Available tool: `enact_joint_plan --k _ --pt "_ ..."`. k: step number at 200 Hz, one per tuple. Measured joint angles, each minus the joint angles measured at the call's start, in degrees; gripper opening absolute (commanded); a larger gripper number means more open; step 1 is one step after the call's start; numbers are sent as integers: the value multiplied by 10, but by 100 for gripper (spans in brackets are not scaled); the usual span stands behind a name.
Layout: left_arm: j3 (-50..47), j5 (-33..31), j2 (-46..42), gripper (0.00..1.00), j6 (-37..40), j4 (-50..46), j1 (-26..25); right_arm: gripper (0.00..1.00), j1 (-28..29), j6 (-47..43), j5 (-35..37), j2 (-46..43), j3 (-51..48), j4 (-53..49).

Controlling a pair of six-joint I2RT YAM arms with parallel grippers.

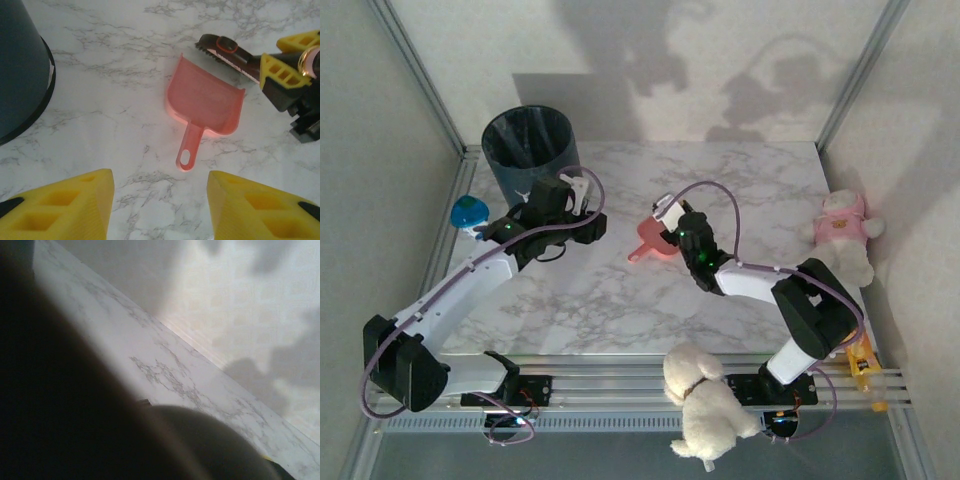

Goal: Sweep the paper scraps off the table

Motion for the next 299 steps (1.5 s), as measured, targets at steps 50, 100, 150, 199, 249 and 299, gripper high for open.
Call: enact_joint_plan --k 50,100,150,199,249,299 --pt "-7 0 -2 51 -2 3 2 27 21 -35 6 14 -18 32" --pt "-15 -2 -5 52 -3 4 4 42 40 -41 -12 14 -33 28" --pt "-21 -5 -7 52 -4 5 6 48 47 -41 -35 14 -36 -2" --pt "-22 -13 -10 52 -4 6 7 53 51 -45 -53 14 -36 -35" --pt "-27 -14 -11 52 -4 6 9 57 54 -57 -57 14 -42 -63" --pt "-33 -15 -12 52 -4 5 9 64 56 -69 -57 14 -45 -84"
